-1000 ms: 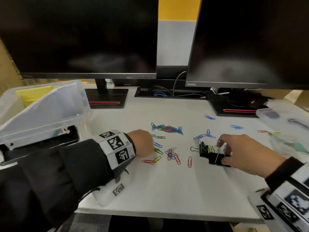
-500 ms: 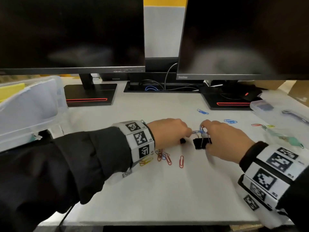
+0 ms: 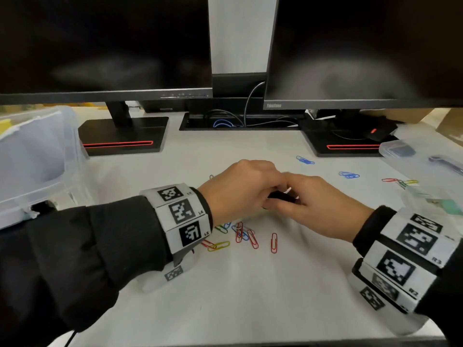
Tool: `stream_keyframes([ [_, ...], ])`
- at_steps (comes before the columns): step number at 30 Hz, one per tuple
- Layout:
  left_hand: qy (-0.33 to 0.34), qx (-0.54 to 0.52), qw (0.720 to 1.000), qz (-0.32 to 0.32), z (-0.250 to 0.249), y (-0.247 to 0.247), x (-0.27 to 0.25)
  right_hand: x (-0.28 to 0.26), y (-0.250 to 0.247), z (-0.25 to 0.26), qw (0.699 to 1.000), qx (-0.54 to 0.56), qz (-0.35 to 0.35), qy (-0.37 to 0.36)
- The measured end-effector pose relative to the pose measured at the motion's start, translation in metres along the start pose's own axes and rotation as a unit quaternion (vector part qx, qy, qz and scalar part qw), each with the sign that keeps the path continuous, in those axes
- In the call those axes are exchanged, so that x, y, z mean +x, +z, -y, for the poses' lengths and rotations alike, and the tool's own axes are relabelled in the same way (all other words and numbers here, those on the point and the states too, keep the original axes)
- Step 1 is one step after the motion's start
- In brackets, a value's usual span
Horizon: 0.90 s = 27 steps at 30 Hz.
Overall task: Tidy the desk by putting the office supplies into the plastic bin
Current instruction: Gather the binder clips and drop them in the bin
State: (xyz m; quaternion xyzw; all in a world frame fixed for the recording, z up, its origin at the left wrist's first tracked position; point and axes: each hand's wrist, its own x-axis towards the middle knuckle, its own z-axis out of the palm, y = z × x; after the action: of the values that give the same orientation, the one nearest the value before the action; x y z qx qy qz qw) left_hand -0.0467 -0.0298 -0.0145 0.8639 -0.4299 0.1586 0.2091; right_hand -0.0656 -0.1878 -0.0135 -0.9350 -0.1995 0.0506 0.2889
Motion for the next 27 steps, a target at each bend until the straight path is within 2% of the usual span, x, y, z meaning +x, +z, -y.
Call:
stream_keyframes([
  [3,0.041,-0.015,0.999,-0.014,0.001,0.003,-0.005,-0.001,-0.001,0.0,1.0,-0.006,0.016,-0.002],
  [8,0.043,-0.02,0.999,0.001,0.001,0.004,-0.005,0.0,-0.002,0.001,1.0,-0.012,0.011,0.018],
  [12,-0.033,-0.059,0.997,-0.028,0.005,0.001,-0.002,-0.001,-0.002,0.002,0.999,-0.036,-0.035,-0.014],
  [16,-0.065,-0.067,0.992,-0.083,0.009,-0.002,0.0,-0.002,-0.003,0.008,0.993,-0.015,-0.093,-0.071],
  [19,-0.103,-0.08,0.989,-0.075,0.009,-0.002,0.0,-0.001,-0.002,0.011,0.988,-0.026,-0.119,-0.09],
  [24,-0.153,-0.08,0.982,-0.078,0.012,-0.001,0.001,0.0,-0.003,0.01,0.992,0.024,-0.105,-0.067],
  [27,-0.135,-0.058,0.984,-0.1,0.009,-0.002,0.001,-0.001,-0.003,0.012,0.993,0.063,-0.092,-0.033],
])
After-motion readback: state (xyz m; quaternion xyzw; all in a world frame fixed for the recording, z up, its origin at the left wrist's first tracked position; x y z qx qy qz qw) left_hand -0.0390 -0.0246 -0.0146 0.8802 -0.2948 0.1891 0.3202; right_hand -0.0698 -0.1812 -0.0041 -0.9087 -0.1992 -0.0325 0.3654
